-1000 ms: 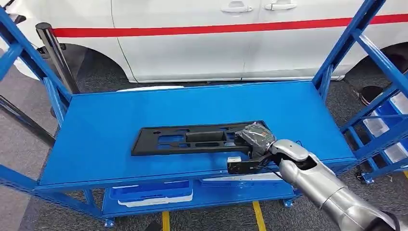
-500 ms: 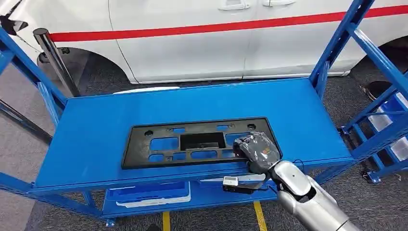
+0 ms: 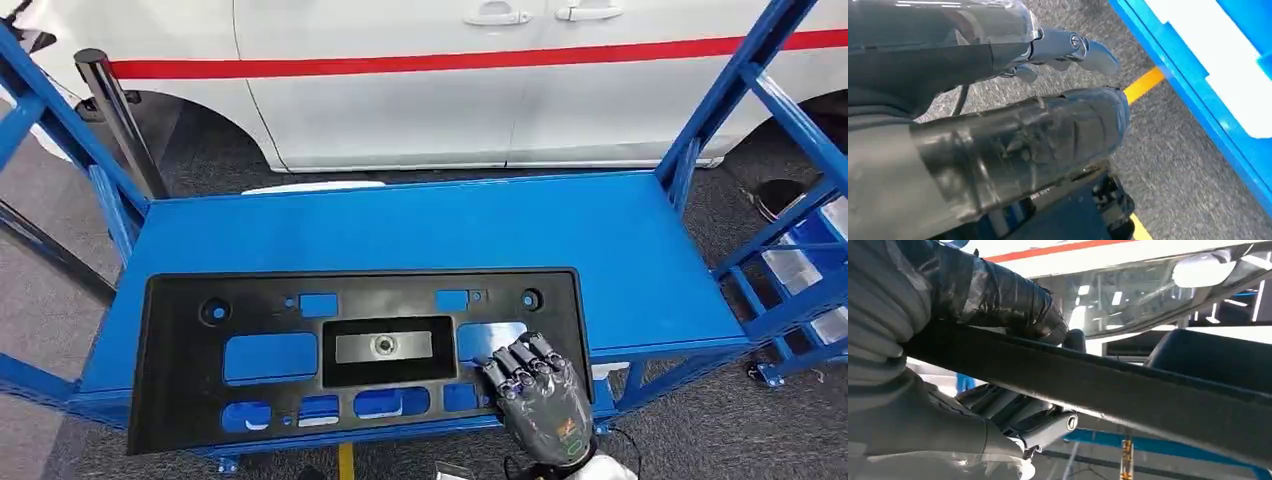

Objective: Take the parts from the cabinet and place them on the table.

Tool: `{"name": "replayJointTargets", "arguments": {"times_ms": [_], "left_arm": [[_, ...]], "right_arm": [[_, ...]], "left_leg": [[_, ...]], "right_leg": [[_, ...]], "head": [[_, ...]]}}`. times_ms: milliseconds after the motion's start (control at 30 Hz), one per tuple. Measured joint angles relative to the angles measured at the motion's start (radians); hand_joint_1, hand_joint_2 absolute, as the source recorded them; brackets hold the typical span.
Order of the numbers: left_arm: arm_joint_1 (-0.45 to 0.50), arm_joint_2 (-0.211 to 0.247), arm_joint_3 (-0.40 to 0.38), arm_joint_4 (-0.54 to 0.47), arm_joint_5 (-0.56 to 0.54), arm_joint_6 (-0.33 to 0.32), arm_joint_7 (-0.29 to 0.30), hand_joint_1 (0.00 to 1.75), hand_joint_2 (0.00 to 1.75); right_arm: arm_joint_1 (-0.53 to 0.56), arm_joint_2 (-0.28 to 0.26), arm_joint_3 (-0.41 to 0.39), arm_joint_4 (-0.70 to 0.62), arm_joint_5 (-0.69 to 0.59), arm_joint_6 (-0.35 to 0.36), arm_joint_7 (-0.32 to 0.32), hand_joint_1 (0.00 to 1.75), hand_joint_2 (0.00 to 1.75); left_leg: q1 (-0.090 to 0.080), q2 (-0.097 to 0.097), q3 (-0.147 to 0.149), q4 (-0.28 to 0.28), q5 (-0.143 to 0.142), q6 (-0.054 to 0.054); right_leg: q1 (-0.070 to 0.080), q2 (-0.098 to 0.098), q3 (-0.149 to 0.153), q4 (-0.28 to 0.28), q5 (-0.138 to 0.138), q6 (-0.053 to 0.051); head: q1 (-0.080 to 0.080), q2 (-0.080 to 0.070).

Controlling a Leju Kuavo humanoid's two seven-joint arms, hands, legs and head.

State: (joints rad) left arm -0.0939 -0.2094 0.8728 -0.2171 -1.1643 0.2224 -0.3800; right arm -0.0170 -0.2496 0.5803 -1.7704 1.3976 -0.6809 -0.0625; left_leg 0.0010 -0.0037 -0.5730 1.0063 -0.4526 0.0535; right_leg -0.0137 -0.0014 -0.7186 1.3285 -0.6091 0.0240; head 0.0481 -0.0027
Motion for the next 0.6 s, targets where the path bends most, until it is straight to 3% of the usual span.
{"name": "replayJointTargets", "arguments": {"times_ms": [33,67,100,133,167,200,233,300,333,367,433,467,500,533,600], "left_arm": [[0.001,0.0,0.001,0.0,0.0,0.0,0.0,0.0,0.0],[0.001,0.0,0.001,0.0,0.0,0.0,0.0,0.0,0.0],[0.001,-0.001,0.001,0.0,0.0,-0.004,-0.002,0.0,0.0],[0.002,-0.002,0.001,0.0,-0.002,-0.008,-0.007,0.0,0.0],[0.003,-0.002,0.001,0.0,-0.002,-0.013,-0.01,0.0,0.0],[0.003,-0.002,0.002,0.0,-0.003,-0.017,-0.014,0.0,0.0],[0.004,-0.002,0.002,0.0,-0.003,-0.017,-0.018,0.0,1.75],[0.004,-0.001,0.003,0.0,-0.004,-0.022,-0.032,0.0,1.75],[0.004,-0.001,0.003,0.0,-0.004,-0.026,-0.036,0.0,1.75],[0.005,-0.001,0.003,0.0,-0.005,-0.029,-0.042,0.0,1.75],[0.005,-0.001,0.003,0.0,-0.01,-0.033,-0.044,0.0,1.75],[0.007,-0.001,0.003,0.0,-0.012,-0.037,-0.046,0.0,1.75],[0.009,-0.001,0.003,0.0,-0.012,-0.039,-0.048,0.0,1.75],[0.011,-0.001,0.003,0.0,-0.011,-0.041,-0.048,0.0,1.75],[0.011,-0.001,0.006,0.0,-0.008,-0.035,-0.044,0.0,1.75]], "right_arm": [[0.017,0.009,-0.007,-0.012,0.025,0.0,0.002,1.75,1.75],[0.035,0.019,-0.017,-0.031,0.063,0.0,0.003,1.75,1.75],[0.052,0.031,-0.021,-0.047,0.08,0.0,0.007,1.75,1.75],[0.064,0.042,-0.021,-0.065,0.084,0.0,0.011,1.75,1.75],[0.07,0.05,-0.024,-0.083,0.086,-0.001,0.0,1.75,1.75],[0.079,0.064,-0.032,-0.103,0.086,-0.003,-0.026,1.75,1.75],[0.089,0.074,-0.043,-0.118,0.088,-0.006,-0.053,1.75,1.75],[0.105,0.104,-0.057,-0.132,0.088,-0.007,-0.095,1.75,1.75],[0.107,0.115,-0.057,-0.135,0.088,-0.007,-0.102,1.75,1.75],[0.108,0.125,-0.059,-0.137,0.088,-0.007,-0.106,1.75,1.75],[0.109,0.142,-0.062,-0.138,0.088,-0.008,-0.105,1.75,1.75],[0.109,0.147,-0.064,-0.137,0.088,-0.008,-0.092,1.75,1.75],[0.109,0.148,-0.064,-0.133,0.088,-0.008,-0.075,1.75,1.75],[0.109,0.148,-0.063,-0.128,0.088,-0.008,-0.053,1.75,1.75],[0.107,0.148,-0.059,-0.119,0.088,-0.008,-0.013,1.75,1.75]], "left_leg": [[0.0,-0.001,0.0,0.002,-0.001,0.0],[0.0,-0.003,0.0,0.005,-0.003,-0.001],[0.0,-0.004,0.001,0.009,-0.005,-0.003],[0.0,-0.004,0.0,0.014,-0.009,-0.007],[-0.008,-0.004,-0.004,0.02,-0.014,-0.014],[-0.008,-0.004,-0.006,0.02,-0.013,-0.017],[-0.006,-0.003,-0.004,0.019,-0.012,-0.021],[-0.005,-0.003,-0.002,0.018,-0.013,-0.033],[-0.002,-0.002,-0.007,0.027,-0.024,-0.037],[-0.001,-0.002,-0.02,0.061,-0.051,-0.043],[0.003,-0.002,-0.085,0.206,-0.13,-0.051],[0.003,-0.002,-0.118,0.279,-0.156,-0.054],[0.004,-0.002,-0.135,0.317,-0.158,-0.056],[0.004,-0.002,-0.127,0.302,-0.136,-0.056],[0.004,-0.002,-0.058,0.16,-0.056,-0.051]], "right_leg": [[0.0,0.0,0.013,-0.026,0.025,-0.001],[0.0,0.0,0.046,-0.092,0.066,-0.003],[0.0,0.0,0.092,-0.183,0.11,-0.007],[0.0,0.0,0.135,-0.265,0.136,-0.011],[0.007,0.0,0.141,-0.288,0.121,-0.013],[0.006,0.001,0.139,-0.288,0.125,-0.016],[0.009,0.002,0.139,-0.287,0.125,-0.018],[0.006,0.003,0.14,-0.294,0.13,-0.032],[0.002,0.001,0.146,-0.299,0.134,-0.038],[0.002,0.001,0.145,-0.299,0.135,-0.041],[0.004,-0.002,0.142,-0.299,0.135,-0.048],[0.005,-0.003,0.141,-0.298,0.135,-0.048],[0.005,-0.003,0.141,-0.298,0.135,-0.049],[0.005,-0.003,0.142,-0.297,0.135,-0.049],[0.005,-0.001,0.145,-0.297,0.135,-0.048]], "head": [[0.001,0.0],[0.001,0.0],[0.001,0.0],[0.001,0.0],[0.001,0.0],[0.0,0.0],[0.0,0.0],[0.0,0.0],[0.0,0.0],[-0.002,0.0],[-0.003,0.0],[-0.002,0.0],[-0.003,0.0],[-0.002,0.0],[-0.003,0.0]]}}
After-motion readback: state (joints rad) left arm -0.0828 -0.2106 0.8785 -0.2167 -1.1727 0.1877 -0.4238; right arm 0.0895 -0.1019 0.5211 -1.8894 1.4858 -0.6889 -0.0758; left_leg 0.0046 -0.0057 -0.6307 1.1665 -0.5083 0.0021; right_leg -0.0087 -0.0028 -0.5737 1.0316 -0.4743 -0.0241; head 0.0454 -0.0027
